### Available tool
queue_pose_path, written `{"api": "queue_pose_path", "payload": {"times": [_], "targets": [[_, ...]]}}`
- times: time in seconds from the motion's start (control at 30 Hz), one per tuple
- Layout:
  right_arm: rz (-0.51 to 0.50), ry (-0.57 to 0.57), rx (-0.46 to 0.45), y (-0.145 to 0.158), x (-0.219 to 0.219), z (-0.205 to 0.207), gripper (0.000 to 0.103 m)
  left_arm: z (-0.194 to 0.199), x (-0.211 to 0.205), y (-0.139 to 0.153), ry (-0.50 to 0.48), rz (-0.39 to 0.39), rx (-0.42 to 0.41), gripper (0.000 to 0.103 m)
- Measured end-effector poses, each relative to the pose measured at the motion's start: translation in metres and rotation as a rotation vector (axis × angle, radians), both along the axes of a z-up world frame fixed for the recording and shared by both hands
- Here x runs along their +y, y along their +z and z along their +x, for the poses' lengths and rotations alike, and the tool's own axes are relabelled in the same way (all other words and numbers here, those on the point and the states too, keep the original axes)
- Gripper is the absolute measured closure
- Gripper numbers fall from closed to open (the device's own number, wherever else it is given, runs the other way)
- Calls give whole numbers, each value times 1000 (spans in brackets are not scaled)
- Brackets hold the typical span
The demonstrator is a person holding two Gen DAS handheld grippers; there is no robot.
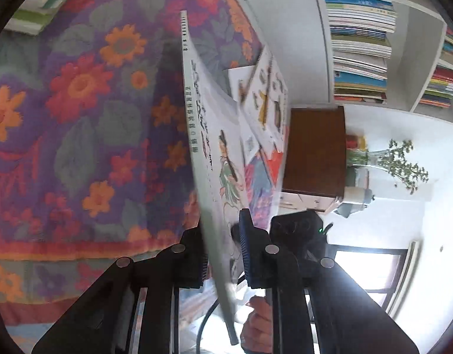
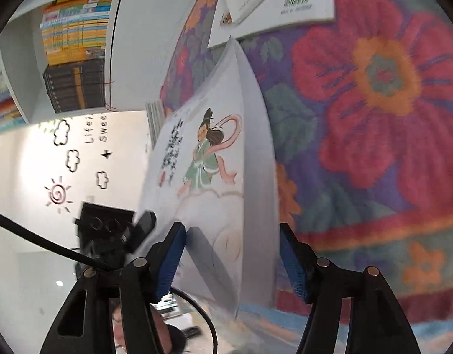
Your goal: Organize books
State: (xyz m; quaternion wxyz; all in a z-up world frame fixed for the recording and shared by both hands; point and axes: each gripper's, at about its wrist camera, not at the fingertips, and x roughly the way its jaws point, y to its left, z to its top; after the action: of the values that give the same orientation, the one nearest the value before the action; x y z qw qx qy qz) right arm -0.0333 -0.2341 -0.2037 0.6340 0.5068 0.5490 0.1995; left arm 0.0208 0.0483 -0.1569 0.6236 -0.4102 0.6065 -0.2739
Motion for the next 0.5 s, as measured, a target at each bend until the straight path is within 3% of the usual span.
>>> {"api": "queue_pose_path", "payload": {"times": [0.03,0.1,0.17,0.33,0.5], "targets": [[-6,-6,1,-1,3,3,52,-1,2,-1,-3,19,-4,90],[-49,-2,-7,3,6,7,71,-1,3,-2,-2,59,2,90],[-105,23,-42,13,11,9,78,-1,2,-1,-30,151,-12,90],[-357,132,-162,53,39,11,83,-1,-9,8,-105,310,-81,87],[-577,234,-309,95,83,4,83,-10,-22,36,-215,490,-258,83]]}}
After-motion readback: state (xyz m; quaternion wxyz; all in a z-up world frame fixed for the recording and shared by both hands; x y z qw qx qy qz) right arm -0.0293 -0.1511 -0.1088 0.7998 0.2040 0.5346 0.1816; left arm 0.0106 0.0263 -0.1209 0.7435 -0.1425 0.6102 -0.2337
